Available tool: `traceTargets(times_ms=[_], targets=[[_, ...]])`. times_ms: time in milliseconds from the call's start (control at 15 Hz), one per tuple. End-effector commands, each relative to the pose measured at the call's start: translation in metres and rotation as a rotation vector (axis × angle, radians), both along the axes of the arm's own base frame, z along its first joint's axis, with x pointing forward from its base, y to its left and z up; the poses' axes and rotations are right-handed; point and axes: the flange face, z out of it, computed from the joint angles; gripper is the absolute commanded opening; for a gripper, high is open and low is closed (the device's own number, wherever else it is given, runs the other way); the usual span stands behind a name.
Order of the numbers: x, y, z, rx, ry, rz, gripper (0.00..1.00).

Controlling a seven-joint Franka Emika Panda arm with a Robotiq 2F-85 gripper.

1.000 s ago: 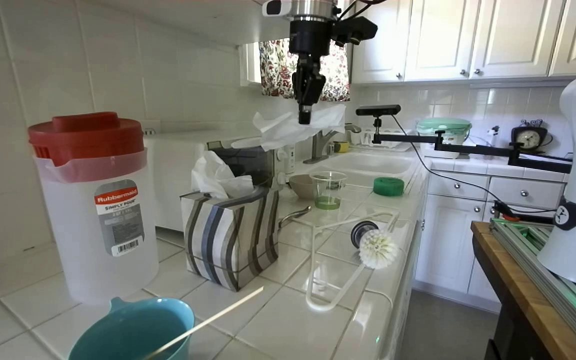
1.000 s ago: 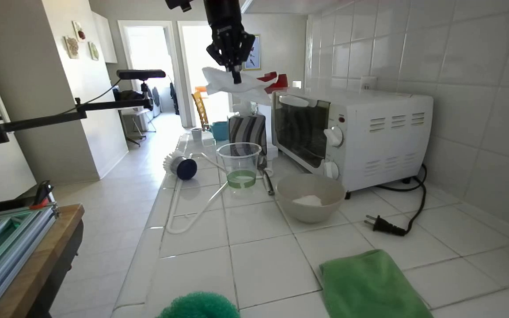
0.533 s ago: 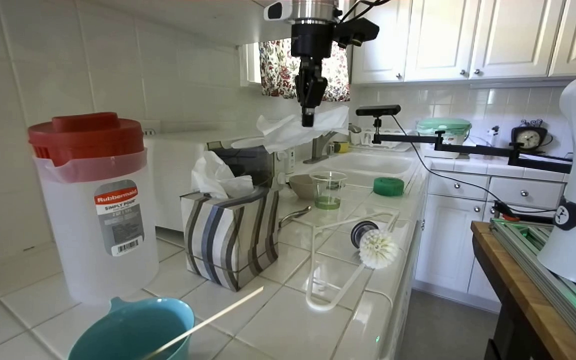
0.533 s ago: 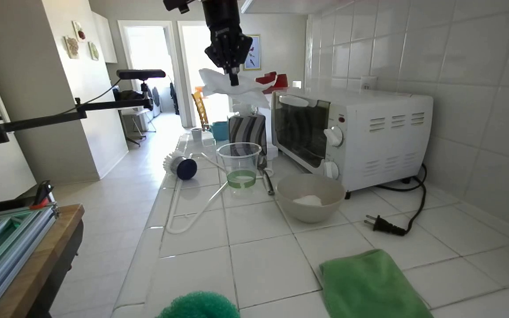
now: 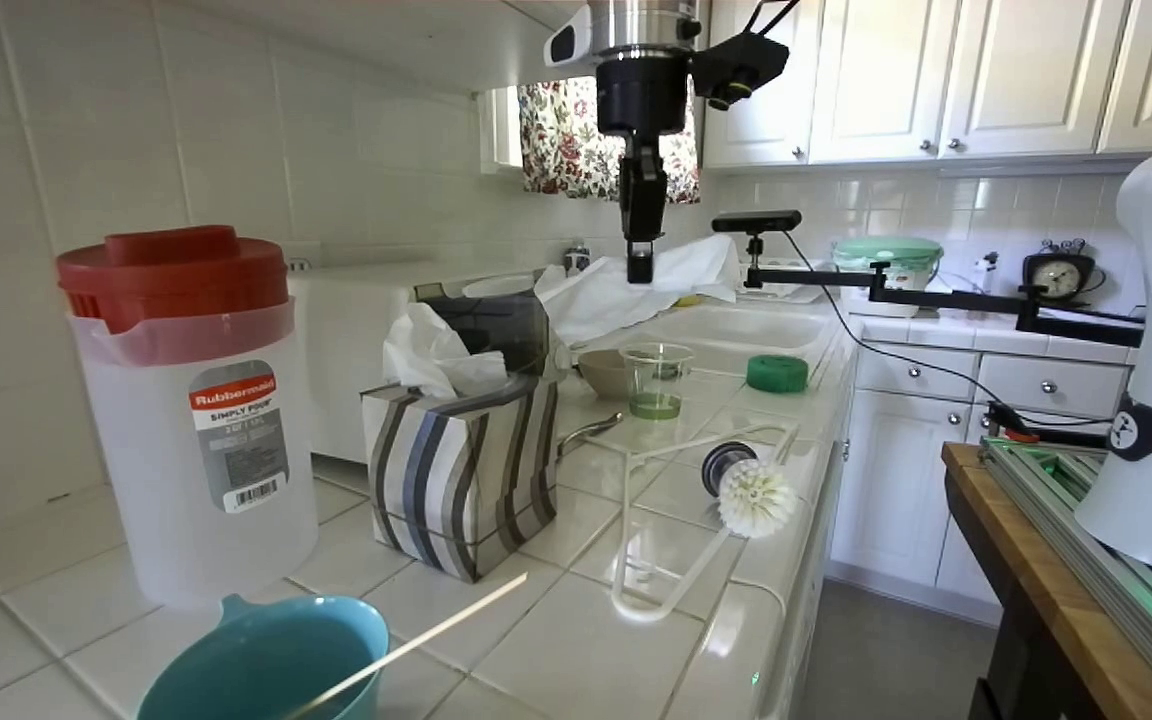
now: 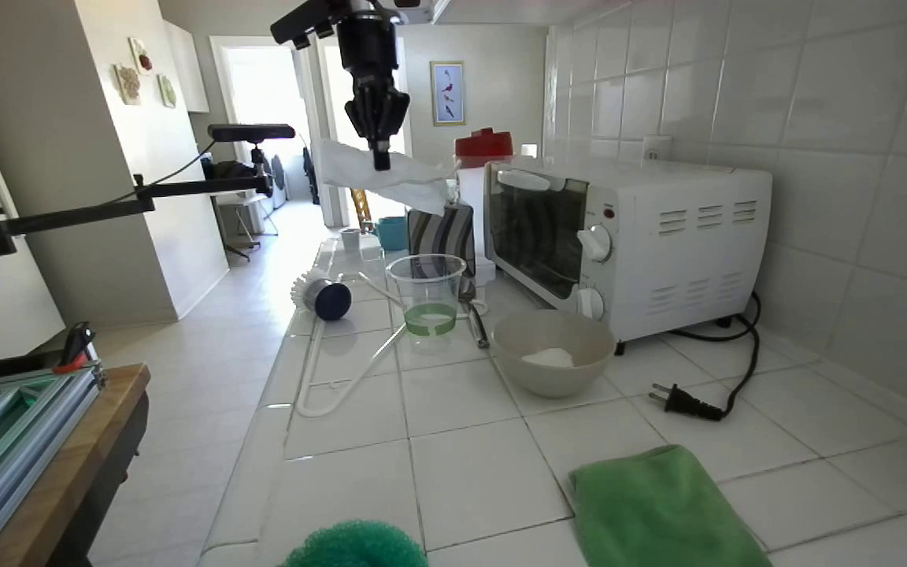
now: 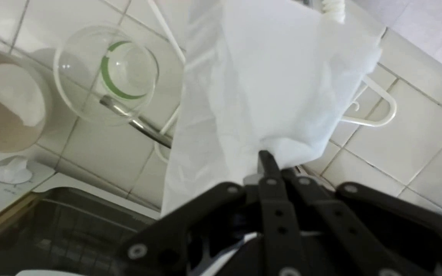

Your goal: Use the white napkin to wipe the top of the oven.

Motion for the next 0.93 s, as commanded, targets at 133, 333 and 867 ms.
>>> traceTargets(times_ms=[133, 333, 867], targets=[[-0.012, -0.002, 0.006, 0.084, -0.085, -0.227, 0.0], [-0.024, -0.008, 0.008, 0.098, -0.107, -0.352, 0.0], [-0.118, -0.08, 0.0, 0.089, -0.103, -0.731, 0.0]])
